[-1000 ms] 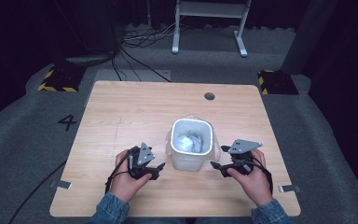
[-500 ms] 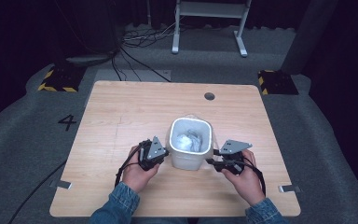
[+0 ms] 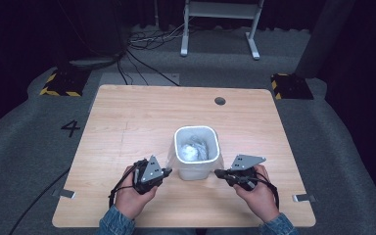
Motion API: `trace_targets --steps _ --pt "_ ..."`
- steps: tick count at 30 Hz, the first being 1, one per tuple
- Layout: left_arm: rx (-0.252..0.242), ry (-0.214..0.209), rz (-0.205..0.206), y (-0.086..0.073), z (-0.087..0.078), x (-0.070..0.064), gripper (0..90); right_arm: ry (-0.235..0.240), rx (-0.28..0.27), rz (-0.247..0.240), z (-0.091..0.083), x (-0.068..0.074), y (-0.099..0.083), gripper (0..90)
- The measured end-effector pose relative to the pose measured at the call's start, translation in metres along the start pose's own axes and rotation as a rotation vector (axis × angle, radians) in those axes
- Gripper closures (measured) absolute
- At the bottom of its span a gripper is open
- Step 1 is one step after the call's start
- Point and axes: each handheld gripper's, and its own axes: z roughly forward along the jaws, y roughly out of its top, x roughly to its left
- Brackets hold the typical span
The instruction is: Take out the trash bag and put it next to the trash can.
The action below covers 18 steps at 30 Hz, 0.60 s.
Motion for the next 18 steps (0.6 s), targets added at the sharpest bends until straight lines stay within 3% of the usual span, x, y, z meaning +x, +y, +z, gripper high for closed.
trace_targets --steps 11,15,18 --pt "-0.002 0.002 0.005 -0.006 -0.023 -0.013 89.3 0.105 0.004 -0.036 -0.007 0.032 0.002 89.6" --pt "0.002 0.006 0.013 -0.008 -0.033 -0.018 89.3 0.13 0.018 -0.054 -0.014 0.044 0.0 89.6" --pt "-0.003 0.02 0.017 -0.009 -0.04 -0.019 89.3 0.123 0.025 -0.056 -0.021 0.049 -0.002 89.5"
